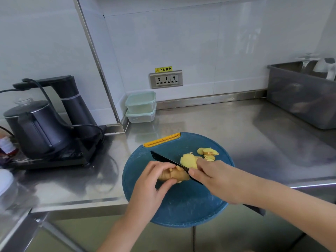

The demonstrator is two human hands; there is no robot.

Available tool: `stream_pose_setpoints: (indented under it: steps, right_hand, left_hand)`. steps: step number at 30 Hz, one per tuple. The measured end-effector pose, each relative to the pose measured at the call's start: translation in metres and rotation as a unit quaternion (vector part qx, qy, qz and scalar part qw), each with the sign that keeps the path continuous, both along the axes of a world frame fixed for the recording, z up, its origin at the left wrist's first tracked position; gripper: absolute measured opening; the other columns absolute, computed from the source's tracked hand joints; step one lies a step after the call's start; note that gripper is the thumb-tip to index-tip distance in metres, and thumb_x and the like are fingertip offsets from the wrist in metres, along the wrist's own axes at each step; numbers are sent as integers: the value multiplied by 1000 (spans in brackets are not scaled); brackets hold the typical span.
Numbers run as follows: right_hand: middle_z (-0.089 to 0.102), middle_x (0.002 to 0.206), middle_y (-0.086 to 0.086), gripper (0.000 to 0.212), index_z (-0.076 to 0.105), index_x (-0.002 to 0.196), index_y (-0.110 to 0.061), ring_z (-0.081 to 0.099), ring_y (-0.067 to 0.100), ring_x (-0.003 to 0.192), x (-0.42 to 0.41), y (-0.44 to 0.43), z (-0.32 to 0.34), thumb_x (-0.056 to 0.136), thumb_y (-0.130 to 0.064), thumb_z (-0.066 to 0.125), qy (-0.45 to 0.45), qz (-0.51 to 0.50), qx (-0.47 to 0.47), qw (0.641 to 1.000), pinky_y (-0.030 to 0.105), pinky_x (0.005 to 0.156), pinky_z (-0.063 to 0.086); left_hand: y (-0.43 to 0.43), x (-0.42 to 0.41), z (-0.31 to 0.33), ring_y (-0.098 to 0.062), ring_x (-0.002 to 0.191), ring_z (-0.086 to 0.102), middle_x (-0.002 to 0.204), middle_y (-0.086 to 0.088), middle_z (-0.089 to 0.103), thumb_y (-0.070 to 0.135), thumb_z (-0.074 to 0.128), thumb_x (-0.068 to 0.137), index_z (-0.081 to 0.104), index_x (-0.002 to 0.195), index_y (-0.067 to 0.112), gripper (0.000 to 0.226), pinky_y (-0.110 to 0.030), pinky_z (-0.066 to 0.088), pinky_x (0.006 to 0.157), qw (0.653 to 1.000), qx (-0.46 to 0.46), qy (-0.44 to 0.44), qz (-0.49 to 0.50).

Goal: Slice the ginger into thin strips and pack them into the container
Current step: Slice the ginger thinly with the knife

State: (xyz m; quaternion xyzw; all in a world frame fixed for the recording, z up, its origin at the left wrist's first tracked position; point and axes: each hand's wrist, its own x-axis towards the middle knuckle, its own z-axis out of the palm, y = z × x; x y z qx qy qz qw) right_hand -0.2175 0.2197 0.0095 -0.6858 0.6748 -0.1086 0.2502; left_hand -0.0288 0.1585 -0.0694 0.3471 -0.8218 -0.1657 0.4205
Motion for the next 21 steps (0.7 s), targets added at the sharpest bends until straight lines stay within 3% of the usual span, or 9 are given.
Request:
stream_pose_setpoints:
  steps: [3,9,14,21]
  right_hand:
    - [40,63,-2,32,40,87,-17,43,2,34,-2,1,0,102,-43,29,-29,-1,25,999,16,35,31]
    - [30,42,-7,34,38,90,-6,26,8,26,-8,6,18,103,-37,31,-141,-30,55,988,25,34,26]
    - [33,61,11,39,38,98,-1,26,10,28,-17,7,28,102,-39,33,-146,-22,38,988,24,35,28]
    - [40,62,11,40,39,95,-4,29,14,30,-19,6,26,101,-43,32,-144,-11,24,989,25,36,30]
  left_hand:
    - [-2,-2,0,-1,98,55,103,16,53,13,71,81,64,109,27,31,-7,39,84,1000,-13,-1,-20]
    - [-5,0,-3,-2,95,55,100,21,51,24,67,82,62,108,32,27,-7,40,81,1000,3,9,-9]
    - [-4,-1,-5,-1,98,54,102,23,52,30,64,84,59,107,37,25,-7,39,83,1000,3,-4,-4]
    - [-4,-1,-5,-1,95,54,99,23,52,30,67,83,56,107,40,28,-8,40,80,1000,5,-10,9]
